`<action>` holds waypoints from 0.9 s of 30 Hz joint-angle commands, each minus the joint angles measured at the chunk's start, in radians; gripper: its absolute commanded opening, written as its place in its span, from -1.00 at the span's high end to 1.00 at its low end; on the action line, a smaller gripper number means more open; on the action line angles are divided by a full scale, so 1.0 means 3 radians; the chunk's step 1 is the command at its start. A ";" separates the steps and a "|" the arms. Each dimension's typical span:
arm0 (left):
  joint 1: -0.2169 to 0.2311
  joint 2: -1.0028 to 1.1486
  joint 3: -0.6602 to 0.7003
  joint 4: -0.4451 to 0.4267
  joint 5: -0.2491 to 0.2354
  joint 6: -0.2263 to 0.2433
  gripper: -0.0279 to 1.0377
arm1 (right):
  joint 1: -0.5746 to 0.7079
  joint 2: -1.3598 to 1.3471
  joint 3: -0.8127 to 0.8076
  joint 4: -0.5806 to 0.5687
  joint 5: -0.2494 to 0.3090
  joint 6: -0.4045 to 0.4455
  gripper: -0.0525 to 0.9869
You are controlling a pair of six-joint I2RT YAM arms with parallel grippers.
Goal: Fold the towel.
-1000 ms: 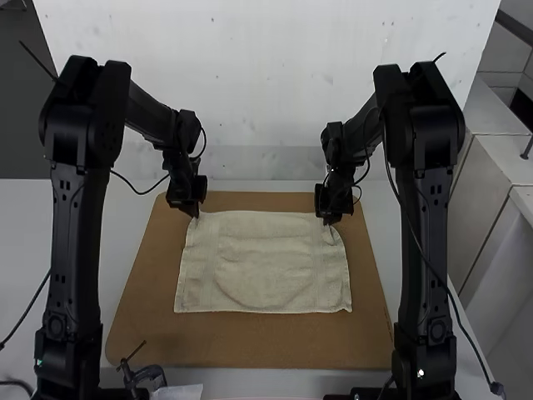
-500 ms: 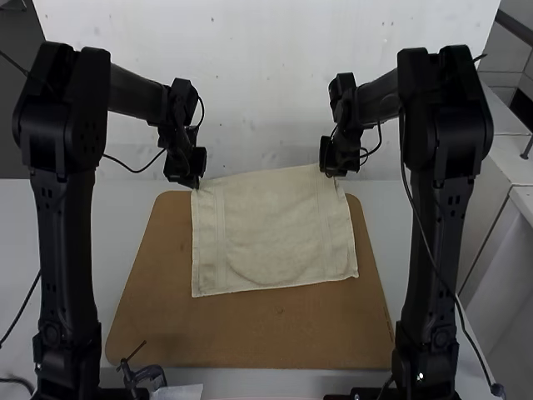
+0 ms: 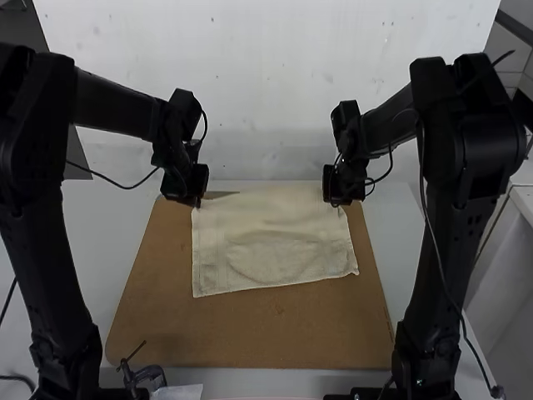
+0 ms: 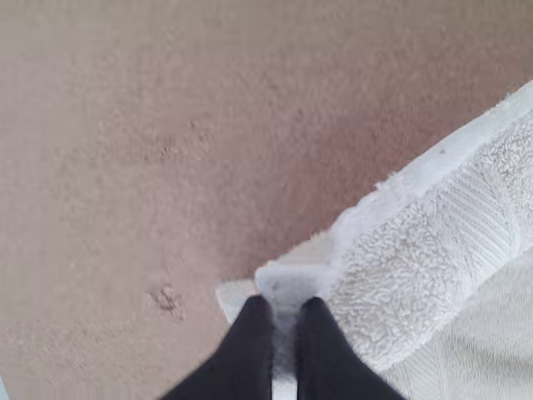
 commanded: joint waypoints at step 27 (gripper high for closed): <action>-0.0445 -0.1831 -0.1316 -0.0372 0.0108 -0.0331 0.92 | -0.0127 -0.1410 -0.1510 0.0325 0.0020 -0.0425 0.87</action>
